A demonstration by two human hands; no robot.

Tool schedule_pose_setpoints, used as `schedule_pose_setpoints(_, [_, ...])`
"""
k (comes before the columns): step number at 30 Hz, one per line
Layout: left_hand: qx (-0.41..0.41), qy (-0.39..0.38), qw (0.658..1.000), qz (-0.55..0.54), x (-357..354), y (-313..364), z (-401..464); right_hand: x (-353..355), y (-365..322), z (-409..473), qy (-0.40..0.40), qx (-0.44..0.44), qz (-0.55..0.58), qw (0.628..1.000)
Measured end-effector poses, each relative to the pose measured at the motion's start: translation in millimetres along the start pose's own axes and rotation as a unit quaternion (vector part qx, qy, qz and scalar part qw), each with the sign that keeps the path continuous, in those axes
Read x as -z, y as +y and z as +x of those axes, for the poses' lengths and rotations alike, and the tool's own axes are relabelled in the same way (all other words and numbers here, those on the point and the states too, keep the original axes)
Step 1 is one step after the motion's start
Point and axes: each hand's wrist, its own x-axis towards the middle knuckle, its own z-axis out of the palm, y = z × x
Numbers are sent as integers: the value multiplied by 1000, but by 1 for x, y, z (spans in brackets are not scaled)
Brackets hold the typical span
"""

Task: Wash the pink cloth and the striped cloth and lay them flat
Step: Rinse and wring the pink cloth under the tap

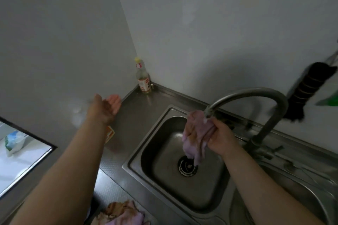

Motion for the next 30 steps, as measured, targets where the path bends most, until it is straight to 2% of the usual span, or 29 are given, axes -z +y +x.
schedule_pose_setpoints(3, [-7,-164,983,81,-46,-90,-48,6,1,-8,-4,-19,18,1000])
schedule_pose_setpoints(6, [-35,-261,949,173,-75,-175,-100,7,7,-16,-65,-21,60,996])
schedule_pose_setpoints(7, [-51,-280,940,190,-80,-196,-109,5,10,-20,-78,-23,77,994])
schedule_pose_setpoints(9, [-142,-292,910,257,-83,-228,-111,13,16,-21,-62,-16,90,994])
schedule_pose_setpoints(11, [-229,-307,841,382,-82,-244,-101,23,22,-21,-46,-11,87,995])
schedule_pose_setpoints(13, [-222,-266,806,480,-81,-248,-84,34,29,-19,-41,-5,80,996])
schedule_pose_setpoints(15, [-154,-250,834,467,-80,-244,-67,40,31,-23,-42,-9,57,997])
schedule_pose_setpoints(18, [-12,-283,894,347,-69,-230,-60,40,23,-30,-53,3,-45,998])
schedule_pose_setpoints(20, [48,-272,908,315,-64,-227,-62,36,13,-25,-16,9,-75,997])
schedule_pose_setpoints(22, [66,-265,908,319,-61,-229,-64,33,2,-13,35,14,-71,997])
schedule_pose_setpoints(24, [40,-255,911,321,-62,-236,-61,33,-10,0,84,35,-57,994])
schedule_pose_setpoints(26, [27,-215,938,272,-62,-244,-56,35,-19,8,126,74,-98,984])
schedule_pose_setpoints(27, [33,-187,951,245,-63,-246,-53,36,-17,8,137,94,-172,971])
schedule_pose_setpoints(28, [35,-153,964,216,-69,-245,-53,35,-9,5,144,115,-285,941])
schedule_pose_setpoints(30, [22,-120,977,173,-85,-247,-51,28,14,-1,128,154,-492,848])
